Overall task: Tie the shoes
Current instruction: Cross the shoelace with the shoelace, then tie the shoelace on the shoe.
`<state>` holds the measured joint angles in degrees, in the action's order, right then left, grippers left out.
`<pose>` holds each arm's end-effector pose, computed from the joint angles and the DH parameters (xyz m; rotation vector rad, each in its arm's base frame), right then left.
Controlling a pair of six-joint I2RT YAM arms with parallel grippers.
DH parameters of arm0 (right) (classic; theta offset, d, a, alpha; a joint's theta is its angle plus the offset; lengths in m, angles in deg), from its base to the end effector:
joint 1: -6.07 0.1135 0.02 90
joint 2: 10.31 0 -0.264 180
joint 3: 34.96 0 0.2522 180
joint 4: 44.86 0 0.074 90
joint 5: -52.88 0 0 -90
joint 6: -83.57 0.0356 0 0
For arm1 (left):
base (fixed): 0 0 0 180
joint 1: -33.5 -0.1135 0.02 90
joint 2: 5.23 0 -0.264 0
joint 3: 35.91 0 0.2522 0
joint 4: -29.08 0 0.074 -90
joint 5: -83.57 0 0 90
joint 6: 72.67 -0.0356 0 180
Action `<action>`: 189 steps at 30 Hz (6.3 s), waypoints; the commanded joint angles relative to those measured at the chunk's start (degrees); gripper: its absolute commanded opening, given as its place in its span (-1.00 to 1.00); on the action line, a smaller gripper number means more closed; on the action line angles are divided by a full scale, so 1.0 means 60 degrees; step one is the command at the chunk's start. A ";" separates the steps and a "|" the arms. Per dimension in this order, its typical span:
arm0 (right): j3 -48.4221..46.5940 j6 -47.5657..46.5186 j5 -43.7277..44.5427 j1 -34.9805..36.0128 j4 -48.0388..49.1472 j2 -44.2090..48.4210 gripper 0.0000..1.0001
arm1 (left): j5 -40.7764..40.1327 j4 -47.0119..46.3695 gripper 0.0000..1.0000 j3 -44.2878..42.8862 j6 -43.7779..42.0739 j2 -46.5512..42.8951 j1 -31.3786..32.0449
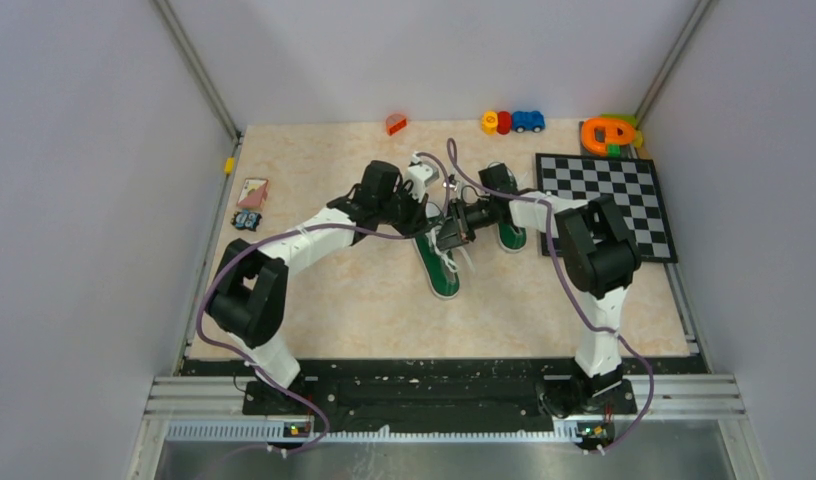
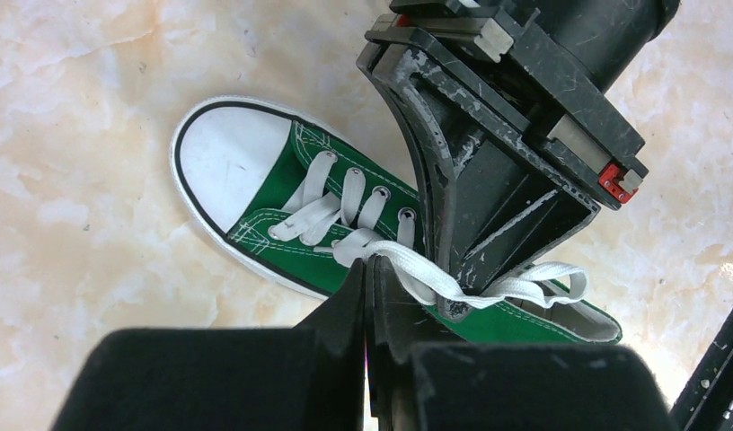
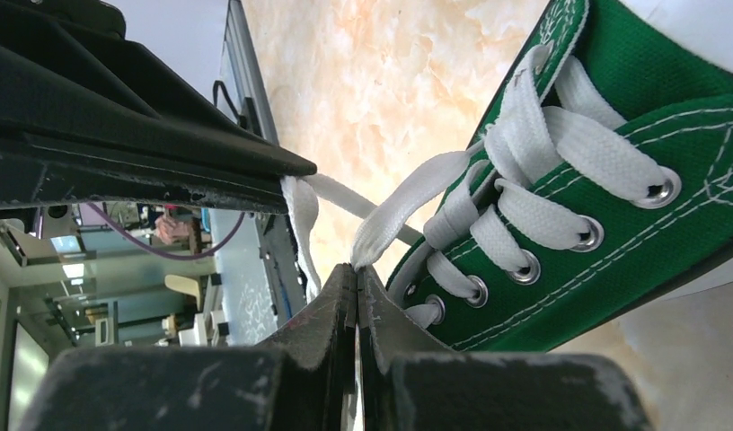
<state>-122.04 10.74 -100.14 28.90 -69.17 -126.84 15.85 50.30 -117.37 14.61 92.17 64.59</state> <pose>0.3663 0.1886 0.1530 -0.6055 2.3976 1.6681 0.3199 -0.2087 0.2414 0.8621 2.0821 -0.7013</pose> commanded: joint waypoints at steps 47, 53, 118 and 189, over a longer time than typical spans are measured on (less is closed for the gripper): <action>-0.0056 0.0750 -0.0440 -0.0238 0.1152 0.0236 -1.00 | -0.0161 -0.5322 -0.76 0.6013 1.0345 -0.3427 -0.0021; -0.0127 0.0622 -0.0340 -0.0241 0.0957 0.0235 -1.00 | -0.0065 -0.7427 -0.67 0.6096 1.1409 -0.2103 0.0255; -0.0259 -0.0173 -0.0200 -0.0135 0.0062 0.0292 -1.00 | -0.1472 -1.1496 -0.24 0.6106 1.2759 0.0604 0.0069; 0.3375 -0.1329 0.8274 0.1161 0.2096 0.2922 -0.27 | 0.0618 -0.5478 -1.00 0.4032 0.9711 -0.0672 -0.0058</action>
<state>-97.65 3.61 -52.78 34.82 -57.56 -107.30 16.95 17.25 -90.49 74.23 87.87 64.68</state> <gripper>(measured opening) 0.408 0.007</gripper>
